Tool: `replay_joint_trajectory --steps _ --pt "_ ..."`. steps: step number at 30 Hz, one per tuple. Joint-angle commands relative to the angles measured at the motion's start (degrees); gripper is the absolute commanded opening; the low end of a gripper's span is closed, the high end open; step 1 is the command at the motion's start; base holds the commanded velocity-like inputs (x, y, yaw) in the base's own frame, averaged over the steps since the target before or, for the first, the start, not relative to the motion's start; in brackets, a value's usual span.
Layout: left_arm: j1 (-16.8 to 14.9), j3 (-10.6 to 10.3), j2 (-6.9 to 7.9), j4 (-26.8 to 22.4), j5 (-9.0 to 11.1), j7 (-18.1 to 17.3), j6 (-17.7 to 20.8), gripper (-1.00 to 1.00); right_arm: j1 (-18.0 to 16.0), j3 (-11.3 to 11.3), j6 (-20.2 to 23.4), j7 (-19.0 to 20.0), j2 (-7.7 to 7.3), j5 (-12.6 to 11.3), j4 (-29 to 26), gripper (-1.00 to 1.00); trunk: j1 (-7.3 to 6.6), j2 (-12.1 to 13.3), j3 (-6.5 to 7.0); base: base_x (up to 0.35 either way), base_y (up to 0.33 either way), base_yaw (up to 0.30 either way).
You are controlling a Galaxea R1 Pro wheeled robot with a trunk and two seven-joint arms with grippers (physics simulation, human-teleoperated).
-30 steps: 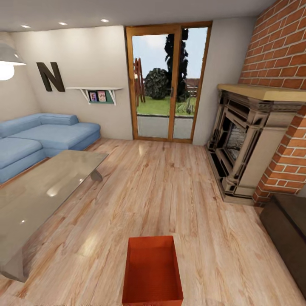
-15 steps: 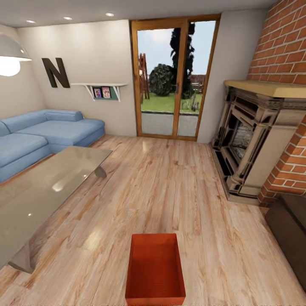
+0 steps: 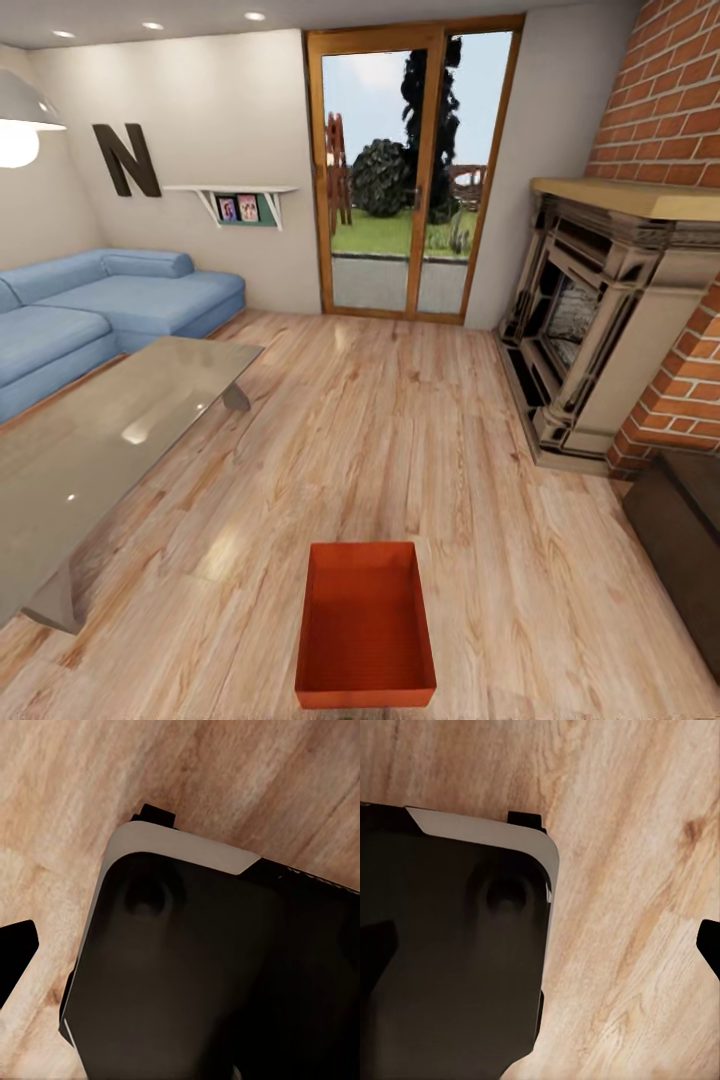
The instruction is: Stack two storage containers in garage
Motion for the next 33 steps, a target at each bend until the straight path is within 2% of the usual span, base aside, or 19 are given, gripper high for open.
replay_joint_trajectory --steps 1,33 --pt "-0.04 0.41 0.0 0.06 0.04 -0.08 -0.16 1.0 -0.07 0.44 -0.31 -0.15 0.02 -0.19 0.18 1.0 0.0 -0.04 -0.15 0.0 0.0 0.0" --pt "-0.04 0.41 0.0 0.01 0.03 -0.08 -0.16 1.0 -0.07 0.53 -0.49 -0.24 -0.07 -0.19 0.18 1.0 0.0 -0.04 -3.14 0.0 0.0 0.0"
